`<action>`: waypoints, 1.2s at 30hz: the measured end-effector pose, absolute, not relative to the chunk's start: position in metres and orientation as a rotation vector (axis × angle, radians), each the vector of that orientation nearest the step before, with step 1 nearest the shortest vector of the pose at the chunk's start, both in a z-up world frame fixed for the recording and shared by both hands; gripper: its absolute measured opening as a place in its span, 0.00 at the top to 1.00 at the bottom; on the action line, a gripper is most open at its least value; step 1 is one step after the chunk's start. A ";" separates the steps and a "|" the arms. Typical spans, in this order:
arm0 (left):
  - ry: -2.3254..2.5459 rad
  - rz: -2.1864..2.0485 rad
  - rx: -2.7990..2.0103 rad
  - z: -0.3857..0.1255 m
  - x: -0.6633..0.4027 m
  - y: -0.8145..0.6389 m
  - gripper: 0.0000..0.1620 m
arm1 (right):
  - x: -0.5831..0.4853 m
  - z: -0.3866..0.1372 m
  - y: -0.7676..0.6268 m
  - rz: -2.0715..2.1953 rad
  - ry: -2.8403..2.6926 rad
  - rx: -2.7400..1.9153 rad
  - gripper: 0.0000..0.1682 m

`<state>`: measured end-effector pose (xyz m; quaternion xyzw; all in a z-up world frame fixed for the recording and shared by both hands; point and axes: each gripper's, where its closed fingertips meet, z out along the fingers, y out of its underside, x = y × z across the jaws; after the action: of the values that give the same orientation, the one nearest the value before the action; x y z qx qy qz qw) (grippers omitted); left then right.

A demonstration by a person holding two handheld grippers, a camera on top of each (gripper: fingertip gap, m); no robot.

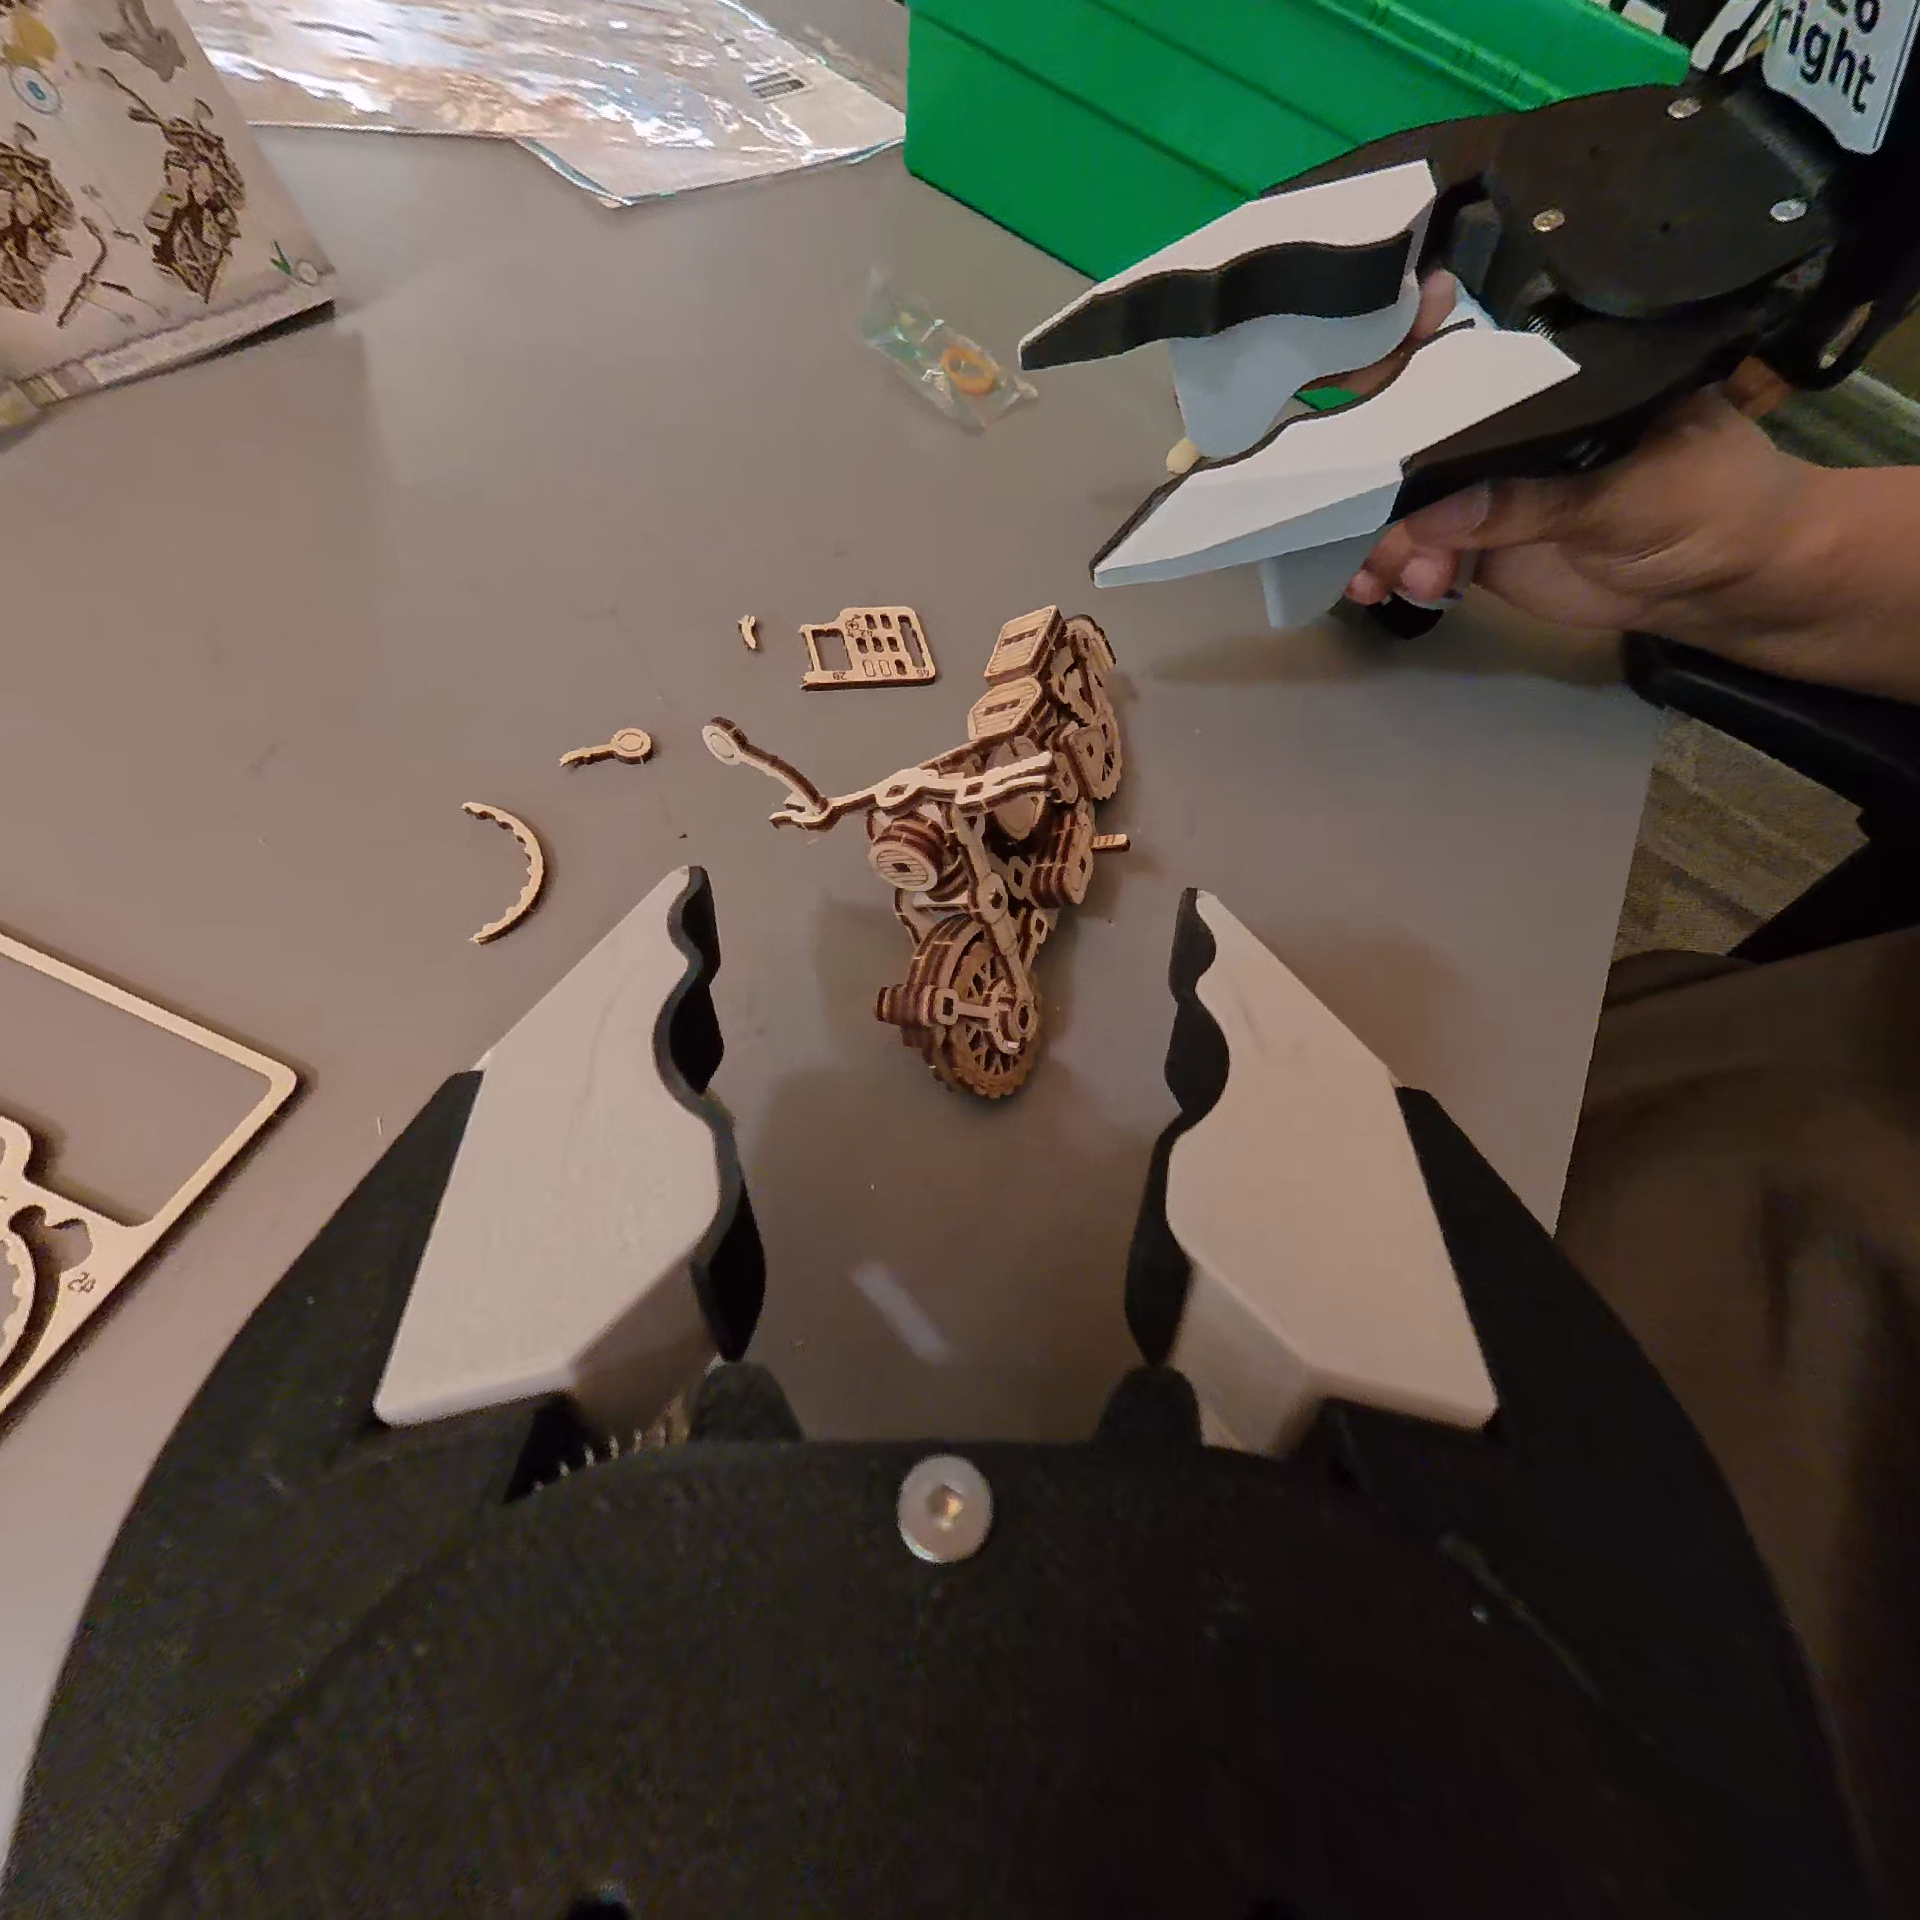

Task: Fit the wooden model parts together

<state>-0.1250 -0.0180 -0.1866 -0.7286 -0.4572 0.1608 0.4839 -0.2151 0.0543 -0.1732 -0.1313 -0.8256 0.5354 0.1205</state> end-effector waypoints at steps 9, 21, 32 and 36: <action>-1.120 0.383 -1.773 -0.187 -0.125 -0.018 0.47 | -0.216 -0.174 0.054 1.561 -2.416 -0.389 0.56; -1.121 0.383 -1.774 -0.188 -0.125 -0.018 0.47 | -0.216 -0.174 0.054 1.565 -2.417 -0.393 0.56; -1.123 0.381 -1.774 -0.188 -0.125 -0.018 0.47 | -0.216 -0.174 0.055 1.565 -2.418 -0.392 0.57; -1.122 0.382 -1.774 -0.188 -0.125 -0.018 0.47 | -0.216 -0.174 0.055 1.565 -2.418 -0.392 0.57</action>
<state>-0.1255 -0.0182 -0.1878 -0.7282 -0.4606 0.1568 0.4827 -0.2156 0.0545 -0.1738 -0.1340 -0.8261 0.5346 0.1171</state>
